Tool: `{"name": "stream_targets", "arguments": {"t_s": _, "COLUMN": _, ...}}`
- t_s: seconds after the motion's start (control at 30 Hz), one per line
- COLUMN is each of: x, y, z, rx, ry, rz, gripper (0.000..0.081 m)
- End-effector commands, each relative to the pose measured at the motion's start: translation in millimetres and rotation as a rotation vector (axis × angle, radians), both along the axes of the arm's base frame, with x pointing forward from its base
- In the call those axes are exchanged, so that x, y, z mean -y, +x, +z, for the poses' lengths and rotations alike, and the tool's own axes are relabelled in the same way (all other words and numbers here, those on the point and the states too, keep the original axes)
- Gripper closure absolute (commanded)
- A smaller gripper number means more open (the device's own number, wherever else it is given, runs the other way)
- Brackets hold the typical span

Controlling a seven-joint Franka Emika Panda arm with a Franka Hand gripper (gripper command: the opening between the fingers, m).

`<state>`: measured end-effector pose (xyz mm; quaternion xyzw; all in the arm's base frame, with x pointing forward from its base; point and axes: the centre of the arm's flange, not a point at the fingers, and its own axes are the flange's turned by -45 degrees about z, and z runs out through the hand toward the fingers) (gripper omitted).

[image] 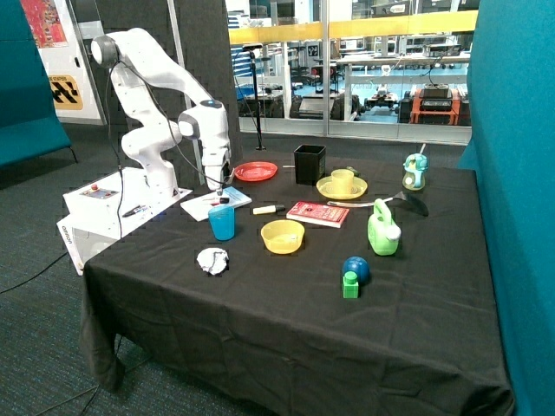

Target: Put a highlighter on each book

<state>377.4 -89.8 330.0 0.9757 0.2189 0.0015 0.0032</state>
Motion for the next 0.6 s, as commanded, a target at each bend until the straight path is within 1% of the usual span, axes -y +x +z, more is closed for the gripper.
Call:
{"name": "stream_targets", "arguments": {"t_s": 0.0, "x": 1, "y": 33, "z": 23.8, "rx": -0.0044, "ry": 0.0056, "rz": 0.004, "gripper": 0.0141}}
{"name": "stream_targets", "arguments": {"t_s": 0.07, "x": 0, "y": 38, "z": 25.5, "rx": -0.0044, "ry": 0.0055, "rz": 0.009, "gripper": 0.0184}}
{"name": "stream_targets", "arguments": {"t_s": 0.13, "x": -2, "y": 45, "z": 28.5, "rx": -0.0044, "ry": 0.0055, "rz": 0.018, "gripper": 0.0251}}
{"name": "stream_targets", "arguments": {"t_s": 0.23, "x": -5, "y": 53, "z": 31.6, "rx": -0.0044, "ry": 0.0055, "rz": 0.026, "gripper": 0.0325}}
{"name": "stream_targets", "arguments": {"t_s": 0.3, "x": -7, "y": 61, "z": 33.6, "rx": -0.0044, "ry": 0.0055, "rz": 0.031, "gripper": 0.0362}}
{"name": "stream_targets", "arguments": {"t_s": 0.37, "x": -9, "y": 69, "z": 35.8, "rx": -0.0044, "ry": 0.0055, "rz": 0.038, "gripper": 0.0365}}
{"name": "stream_targets", "arguments": {"t_s": 0.5, "x": -12, "y": 86, "z": 38.3, "rx": -0.0045, "ry": 0.0055, "rz": 0.050, "gripper": 0.0408}}
{"name": "stream_targets", "arguments": {"t_s": 0.57, "x": -11, "y": 94, "z": 38.5, "rx": -0.0045, "ry": 0.0055, "rz": 0.047, "gripper": 0.0407}}
